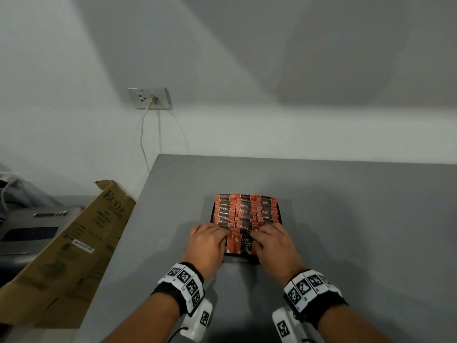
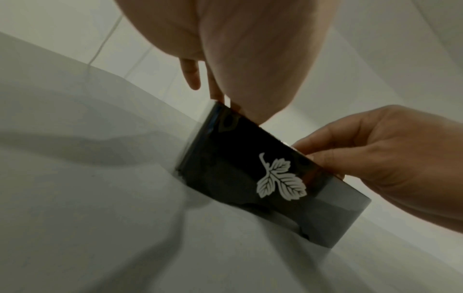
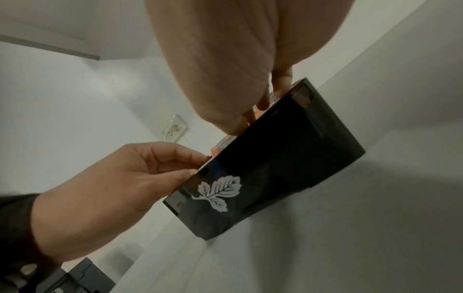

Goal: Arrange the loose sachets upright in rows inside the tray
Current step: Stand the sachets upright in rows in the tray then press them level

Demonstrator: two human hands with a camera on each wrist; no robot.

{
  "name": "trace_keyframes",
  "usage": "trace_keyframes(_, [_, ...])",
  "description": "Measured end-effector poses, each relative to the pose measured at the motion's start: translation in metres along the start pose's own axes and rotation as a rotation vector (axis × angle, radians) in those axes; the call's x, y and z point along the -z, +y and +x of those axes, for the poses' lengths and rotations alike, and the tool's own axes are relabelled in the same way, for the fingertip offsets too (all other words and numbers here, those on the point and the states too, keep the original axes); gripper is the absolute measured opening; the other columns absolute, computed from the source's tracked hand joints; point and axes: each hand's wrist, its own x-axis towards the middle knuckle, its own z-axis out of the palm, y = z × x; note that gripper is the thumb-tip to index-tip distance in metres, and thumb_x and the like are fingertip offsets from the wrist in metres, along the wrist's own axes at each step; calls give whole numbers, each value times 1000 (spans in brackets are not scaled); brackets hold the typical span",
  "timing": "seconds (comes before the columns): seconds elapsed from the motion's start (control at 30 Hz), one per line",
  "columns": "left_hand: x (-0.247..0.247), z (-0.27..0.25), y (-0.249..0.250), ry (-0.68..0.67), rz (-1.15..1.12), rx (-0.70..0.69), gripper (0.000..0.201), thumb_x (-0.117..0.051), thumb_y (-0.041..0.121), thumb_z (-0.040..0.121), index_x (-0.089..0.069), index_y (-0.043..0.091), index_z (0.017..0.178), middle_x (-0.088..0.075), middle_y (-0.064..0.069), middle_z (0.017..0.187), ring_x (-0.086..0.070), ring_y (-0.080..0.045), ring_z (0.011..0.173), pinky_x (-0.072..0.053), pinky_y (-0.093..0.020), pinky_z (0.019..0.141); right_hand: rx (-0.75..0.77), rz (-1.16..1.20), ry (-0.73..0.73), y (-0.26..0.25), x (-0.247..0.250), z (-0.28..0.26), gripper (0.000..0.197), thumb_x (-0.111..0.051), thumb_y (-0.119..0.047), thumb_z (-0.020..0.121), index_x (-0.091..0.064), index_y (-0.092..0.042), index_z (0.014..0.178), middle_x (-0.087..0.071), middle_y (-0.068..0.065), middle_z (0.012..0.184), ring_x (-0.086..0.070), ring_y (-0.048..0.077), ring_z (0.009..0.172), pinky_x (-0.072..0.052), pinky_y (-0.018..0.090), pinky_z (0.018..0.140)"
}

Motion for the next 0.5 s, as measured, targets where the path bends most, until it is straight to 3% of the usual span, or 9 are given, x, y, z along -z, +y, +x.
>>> trace_keyframes(0.13, [1,0,2,24,-34,29,28,-65,14,84,-72,25,110,-72,10,107,-62,-14,103,-36,-28,95,-17,39,11,-2,2,-1,17,-79,-12,78,-77,-18,93,-69,-7,88,-58,15,86,-54,28,81])
trace_keyframes(0.27, [2,-3,-1,36,-83,102,39,-53,19,90,-64,15,128,-63,0,132,-54,-20,124,-34,-34,111,-156,53,52,7,9,-8,20,-73,-20,84,-76,-18,105,-68,-7,102,-54,15,97,-45,29,90])
trace_keyframes(0.37, [2,-7,-5,29,-140,155,45,-49,6,93,-57,11,136,-53,-3,143,-45,-20,135,-24,-27,117,-304,81,50,20,12,-17,20,-69,-15,88,-75,-15,108,-67,-3,107,-56,18,101,-47,32,93])
trace_keyframes(0.43, [3,-9,-4,21,-211,220,46,-49,-2,92,-58,11,135,-54,-4,142,-47,-21,134,-25,-22,114,-427,166,-6,27,14,-20,21,-61,-12,94,-74,-15,110,-66,-4,103,-59,15,97,-51,29,89])
trace_keyframes(0.5, [2,-12,-4,-10,-241,259,46,-48,-3,93,-58,11,135,-55,-5,142,-51,-22,131,-29,-20,111,-502,250,-52,28,18,-19,24,-56,-8,97,-74,-16,110,-67,-4,97,-61,10,87,-48,17,76])
